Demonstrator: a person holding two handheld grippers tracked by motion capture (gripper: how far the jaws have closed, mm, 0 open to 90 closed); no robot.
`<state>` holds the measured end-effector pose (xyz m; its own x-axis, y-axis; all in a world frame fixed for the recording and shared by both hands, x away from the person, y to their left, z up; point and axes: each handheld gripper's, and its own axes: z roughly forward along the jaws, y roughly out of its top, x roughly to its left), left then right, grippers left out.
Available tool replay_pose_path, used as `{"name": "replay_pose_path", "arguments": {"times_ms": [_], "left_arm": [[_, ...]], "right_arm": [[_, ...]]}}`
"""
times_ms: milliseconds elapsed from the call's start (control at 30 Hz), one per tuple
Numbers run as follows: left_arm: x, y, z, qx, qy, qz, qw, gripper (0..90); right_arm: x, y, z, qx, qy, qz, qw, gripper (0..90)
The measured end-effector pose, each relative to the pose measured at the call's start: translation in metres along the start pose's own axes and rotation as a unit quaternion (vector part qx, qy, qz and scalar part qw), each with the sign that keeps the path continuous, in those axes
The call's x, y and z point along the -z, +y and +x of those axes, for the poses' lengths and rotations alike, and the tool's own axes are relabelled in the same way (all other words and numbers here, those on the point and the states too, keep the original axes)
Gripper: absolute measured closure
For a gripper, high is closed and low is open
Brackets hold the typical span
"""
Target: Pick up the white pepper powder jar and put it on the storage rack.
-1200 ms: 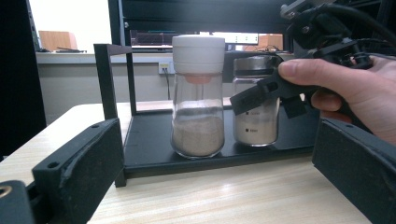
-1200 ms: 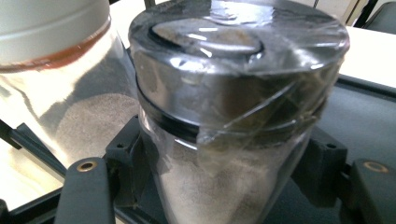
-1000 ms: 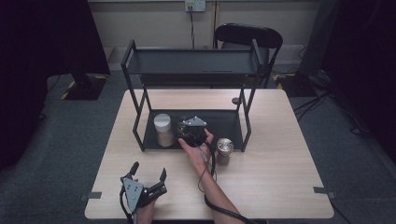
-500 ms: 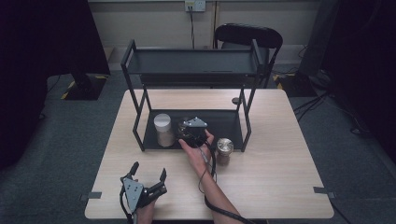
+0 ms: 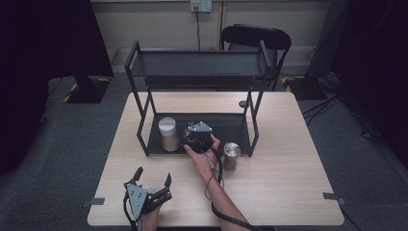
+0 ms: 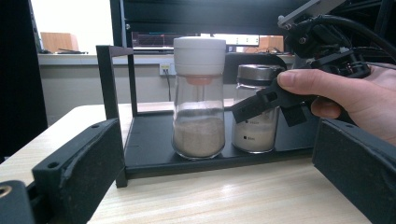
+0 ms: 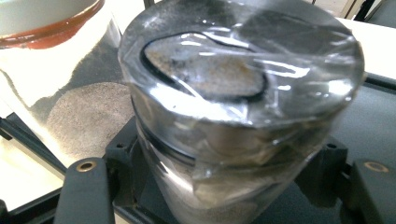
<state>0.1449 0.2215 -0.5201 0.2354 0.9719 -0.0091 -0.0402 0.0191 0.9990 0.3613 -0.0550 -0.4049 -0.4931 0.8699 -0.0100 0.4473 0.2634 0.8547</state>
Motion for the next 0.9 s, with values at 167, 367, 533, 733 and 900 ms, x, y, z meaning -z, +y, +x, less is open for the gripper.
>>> {"name": "replay_pose_path", "arguments": {"times_ms": [167, 367, 533, 733, 900], "left_arm": [[0.0, 0.0, 0.0, 0.0, -0.001, 0.002, 1.0, 1.6], [0.0, 0.001, 0.0, 0.0, -0.001, 0.003, 1.0, 1.6], [-0.001, 0.001, 0.0, -0.001, -0.001, 0.003, 1.0, 1.5], [-0.001, 0.002, 0.001, -0.001, -0.002, 0.005, 1.0, 1.5], [-0.001, 0.002, 0.0, -0.001, -0.002, 0.006, 1.0, 1.5]], "right_arm": [[0.0, 0.001, 0.001, 0.001, -0.001, 0.001, 1.0, 30.5], [0.003, 0.001, 0.0, -0.005, -0.004, -0.007, 1.0, 23.1], [0.006, 0.002, -0.004, -0.018, 0.0, -0.014, 0.9997, 12.4], [0.01, -0.002, -0.006, -0.032, 0.007, -0.029, 0.9991, 5.3], [0.013, -0.004, -0.007, -0.022, 0.016, -0.037, 0.999, 2.1]]}}
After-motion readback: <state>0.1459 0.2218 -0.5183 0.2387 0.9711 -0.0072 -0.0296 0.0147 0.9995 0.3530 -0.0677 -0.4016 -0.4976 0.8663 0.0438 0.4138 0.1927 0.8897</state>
